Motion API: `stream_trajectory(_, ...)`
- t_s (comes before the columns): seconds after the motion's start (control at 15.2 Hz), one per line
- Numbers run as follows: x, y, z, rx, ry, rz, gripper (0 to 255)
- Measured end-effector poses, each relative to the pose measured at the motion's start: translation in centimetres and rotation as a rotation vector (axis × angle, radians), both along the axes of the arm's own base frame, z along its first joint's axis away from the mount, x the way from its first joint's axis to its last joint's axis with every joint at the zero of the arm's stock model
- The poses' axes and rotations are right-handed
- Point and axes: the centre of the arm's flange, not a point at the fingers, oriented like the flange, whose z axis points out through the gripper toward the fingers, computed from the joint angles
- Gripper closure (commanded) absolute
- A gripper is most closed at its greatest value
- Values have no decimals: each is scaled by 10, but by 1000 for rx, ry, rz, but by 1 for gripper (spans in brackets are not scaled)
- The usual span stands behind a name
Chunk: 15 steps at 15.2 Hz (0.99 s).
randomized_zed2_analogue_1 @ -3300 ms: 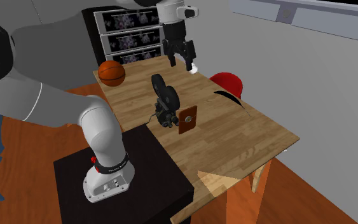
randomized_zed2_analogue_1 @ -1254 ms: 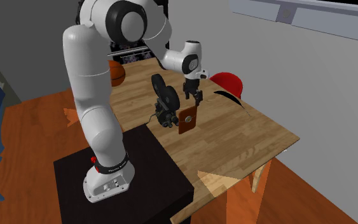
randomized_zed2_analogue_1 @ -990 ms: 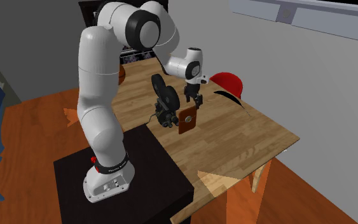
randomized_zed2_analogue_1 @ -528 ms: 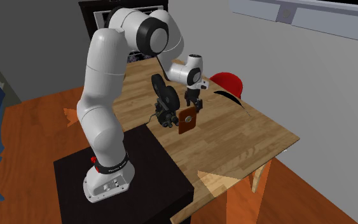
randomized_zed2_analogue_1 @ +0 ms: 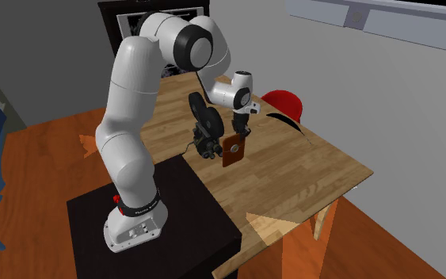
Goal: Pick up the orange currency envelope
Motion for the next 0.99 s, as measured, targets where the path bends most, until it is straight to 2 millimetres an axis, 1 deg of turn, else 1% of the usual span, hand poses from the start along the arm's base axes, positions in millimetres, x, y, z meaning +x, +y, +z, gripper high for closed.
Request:
stream_trajectory(0.4,0,1,2,0,0,0,255)
stream_trajectory(0.99,0,1,46,0,0,0,255)
